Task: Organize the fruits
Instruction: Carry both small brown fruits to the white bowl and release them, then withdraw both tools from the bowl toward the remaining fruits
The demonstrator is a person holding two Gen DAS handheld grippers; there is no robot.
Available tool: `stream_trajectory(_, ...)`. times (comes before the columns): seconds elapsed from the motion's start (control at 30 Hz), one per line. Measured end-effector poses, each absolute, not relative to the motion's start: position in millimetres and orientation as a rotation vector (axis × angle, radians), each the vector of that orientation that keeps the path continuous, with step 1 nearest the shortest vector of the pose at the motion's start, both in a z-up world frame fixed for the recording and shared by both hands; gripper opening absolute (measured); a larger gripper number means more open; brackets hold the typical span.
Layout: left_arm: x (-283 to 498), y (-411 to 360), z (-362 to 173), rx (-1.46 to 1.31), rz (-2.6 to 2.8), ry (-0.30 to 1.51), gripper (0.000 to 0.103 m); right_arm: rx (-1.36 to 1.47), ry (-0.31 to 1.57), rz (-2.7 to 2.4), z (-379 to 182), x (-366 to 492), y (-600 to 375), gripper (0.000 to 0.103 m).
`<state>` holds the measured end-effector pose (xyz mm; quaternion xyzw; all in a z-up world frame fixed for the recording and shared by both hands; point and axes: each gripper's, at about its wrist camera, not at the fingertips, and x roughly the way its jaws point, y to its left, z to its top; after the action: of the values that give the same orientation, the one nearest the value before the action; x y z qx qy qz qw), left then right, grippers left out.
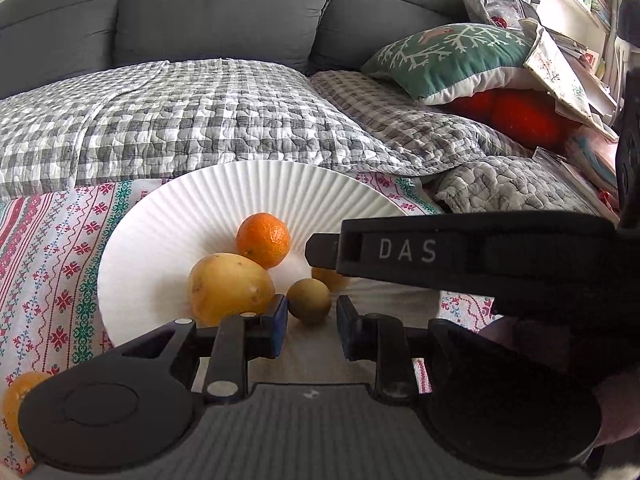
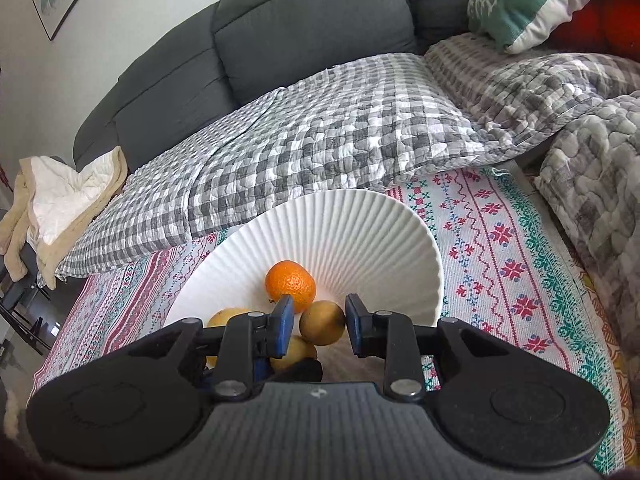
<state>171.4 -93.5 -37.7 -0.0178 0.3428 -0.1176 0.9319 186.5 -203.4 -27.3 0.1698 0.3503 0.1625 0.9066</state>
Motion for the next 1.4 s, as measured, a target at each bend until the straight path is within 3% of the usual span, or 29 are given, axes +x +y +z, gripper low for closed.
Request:
stream_trajectory(0.17, 164, -96, -33, -0.021, -0.26, 0.69, 0.029, 0.339, 0.705, 0.329, -17, 178, -208, 0.04)
stream_trajectory(0.23, 161, -97, -29, -0.009, -0.265, 0.682, 0.039, 0.333, 0.693, 0.321, -12, 174, -210, 0.05)
stream_trajectory(0.33, 153, -97, -23, 0.014, -0.253, 0.666, 0.054, 0.33, 0.683, 0.301, -5, 167, -213, 0.057)
stream_trajectory(0.47, 145, -92, -14, 0.027, -0.243, 0.652, 0.063, 0.313, 0.676, 0.279, 4, 155, -213, 0.066)
stream_trajectory(0.53, 140, -86, -9, 0.026, -0.225, 0.643, 0.073, 0.31, 0.673, 0.272, 8, 150, -213, 0.069)
stream_trajectory(0.83, 113, -67, 8, 0.019, -0.191, 0.632, 0.085, 0.274, 0.651, 0.237, 30, 119, -209, 0.085)
stream_trajectory(1.1, 92, -55, 13, 0.054, -0.176, 0.682, 0.092, 0.255, 0.651, 0.199, 39, 95, -207, 0.092)
stream_trajectory(1.4, 72, -39, 12, 0.074, -0.161, 0.742, 0.093, 0.206, 0.662, 0.162, 40, 74, -200, 0.098)
